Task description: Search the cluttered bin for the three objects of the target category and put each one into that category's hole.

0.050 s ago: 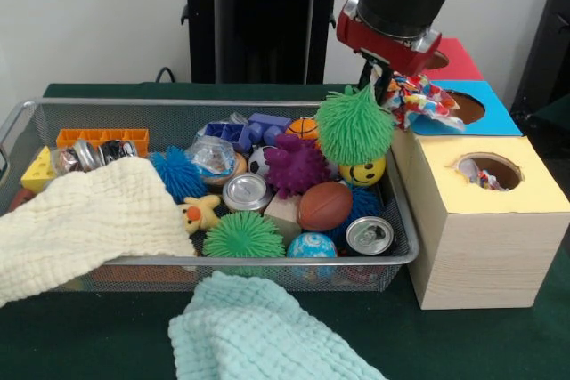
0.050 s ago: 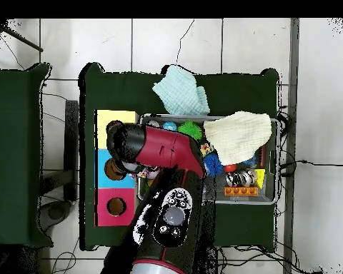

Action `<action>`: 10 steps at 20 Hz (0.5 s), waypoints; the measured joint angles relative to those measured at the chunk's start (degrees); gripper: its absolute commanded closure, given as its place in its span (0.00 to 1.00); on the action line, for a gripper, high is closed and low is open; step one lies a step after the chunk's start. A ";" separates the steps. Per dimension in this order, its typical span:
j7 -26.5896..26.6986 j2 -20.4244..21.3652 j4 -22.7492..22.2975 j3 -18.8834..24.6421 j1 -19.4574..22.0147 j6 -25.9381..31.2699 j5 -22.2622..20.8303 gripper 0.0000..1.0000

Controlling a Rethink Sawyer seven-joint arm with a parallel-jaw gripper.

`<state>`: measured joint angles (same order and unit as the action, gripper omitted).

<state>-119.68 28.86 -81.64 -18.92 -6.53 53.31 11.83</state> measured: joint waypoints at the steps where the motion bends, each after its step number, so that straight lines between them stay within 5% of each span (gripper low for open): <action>1: 0.00 -0.04 0.17 0.00 0.00 0.01 0.00 1.00; 10: 0.00 0.35 3.34 0.00 -0.06 0.46 -0.01 1.00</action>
<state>-119.68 29.21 -78.30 -18.92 -6.59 53.77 11.81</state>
